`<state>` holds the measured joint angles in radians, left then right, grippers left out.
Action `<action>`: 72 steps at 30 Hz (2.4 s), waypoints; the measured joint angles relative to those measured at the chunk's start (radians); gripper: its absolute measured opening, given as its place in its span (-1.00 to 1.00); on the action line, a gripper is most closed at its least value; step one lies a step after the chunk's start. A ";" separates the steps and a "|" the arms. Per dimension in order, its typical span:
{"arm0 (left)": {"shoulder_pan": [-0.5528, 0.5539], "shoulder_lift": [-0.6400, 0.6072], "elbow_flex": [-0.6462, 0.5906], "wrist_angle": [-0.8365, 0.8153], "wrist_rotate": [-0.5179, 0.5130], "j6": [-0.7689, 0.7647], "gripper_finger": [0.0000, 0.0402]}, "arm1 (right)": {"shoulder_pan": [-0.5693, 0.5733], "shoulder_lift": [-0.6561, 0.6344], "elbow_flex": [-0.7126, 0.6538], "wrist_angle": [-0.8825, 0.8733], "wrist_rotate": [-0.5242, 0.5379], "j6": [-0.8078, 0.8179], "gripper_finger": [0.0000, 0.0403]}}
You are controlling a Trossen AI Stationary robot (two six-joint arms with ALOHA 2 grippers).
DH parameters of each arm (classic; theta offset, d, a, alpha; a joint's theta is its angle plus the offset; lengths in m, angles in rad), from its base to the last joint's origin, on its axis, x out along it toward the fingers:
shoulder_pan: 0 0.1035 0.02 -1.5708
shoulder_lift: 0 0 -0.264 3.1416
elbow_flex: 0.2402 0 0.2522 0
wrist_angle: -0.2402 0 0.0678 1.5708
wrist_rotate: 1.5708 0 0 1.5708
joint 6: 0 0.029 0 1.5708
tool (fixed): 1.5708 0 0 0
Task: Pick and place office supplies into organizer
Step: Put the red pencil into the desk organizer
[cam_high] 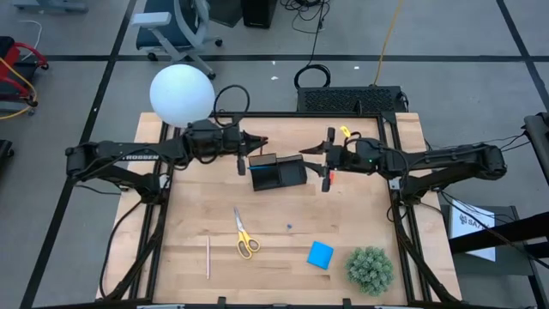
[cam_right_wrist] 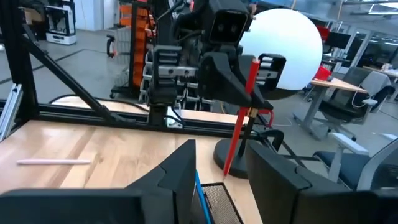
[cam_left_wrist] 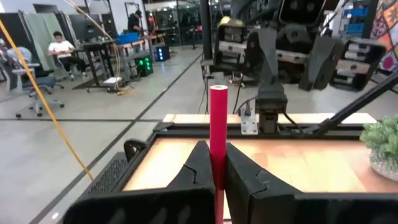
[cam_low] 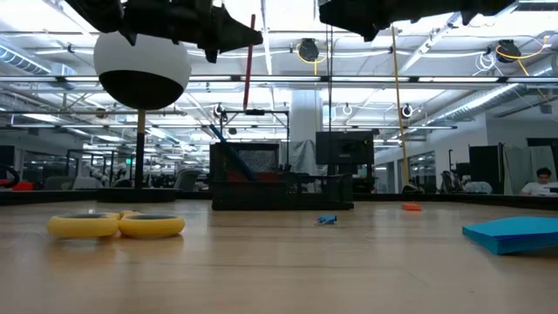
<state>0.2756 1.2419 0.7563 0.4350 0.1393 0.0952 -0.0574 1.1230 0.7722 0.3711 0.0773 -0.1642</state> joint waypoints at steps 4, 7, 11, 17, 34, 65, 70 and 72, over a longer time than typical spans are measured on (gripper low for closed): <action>0.000 0.000 -0.001 -0.005 0.020 0.007 -1.00 | 0.000 0.005 -0.016 -0.007 -0.001 0.006 -0.36; 0.000 0.000 -0.001 -0.006 0.066 0.028 -1.00 | 0.000 0.004 -0.031 0.002 -0.002 0.023 -0.36; 0.007 0.000 -0.001 -0.002 0.102 0.053 -1.00 | 0.005 0.005 -0.059 0.010 -0.002 0.026 -0.35; 0.041 0.016 -0.001 0.008 0.149 0.056 -1.00 | 0.008 0.005 -0.066 0.037 -0.004 0.029 -0.36; 0.111 0.113 -0.024 0.209 0.237 -0.014 -1.00 | 0.033 0.005 -0.066 0.066 -0.004 0.022 -0.35; 0.136 0.148 -0.224 0.459 0.218 -0.071 -1.00 | 0.033 0.005 -0.066 0.066 -0.004 0.022 -0.36; 0.135 0.189 -0.224 0.480 0.218 -0.072 -1.00 | 0.033 0.005 -0.066 0.065 -0.004 0.022 -0.36; 0.135 0.224 -0.224 0.517 0.218 -0.080 -1.00 | 0.033 0.005 -0.066 0.065 -0.004 0.022 -0.37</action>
<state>0.4110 1.4663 0.5327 0.9517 0.3576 0.0151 -0.0242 1.1278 0.7059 0.4362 0.0738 -0.1425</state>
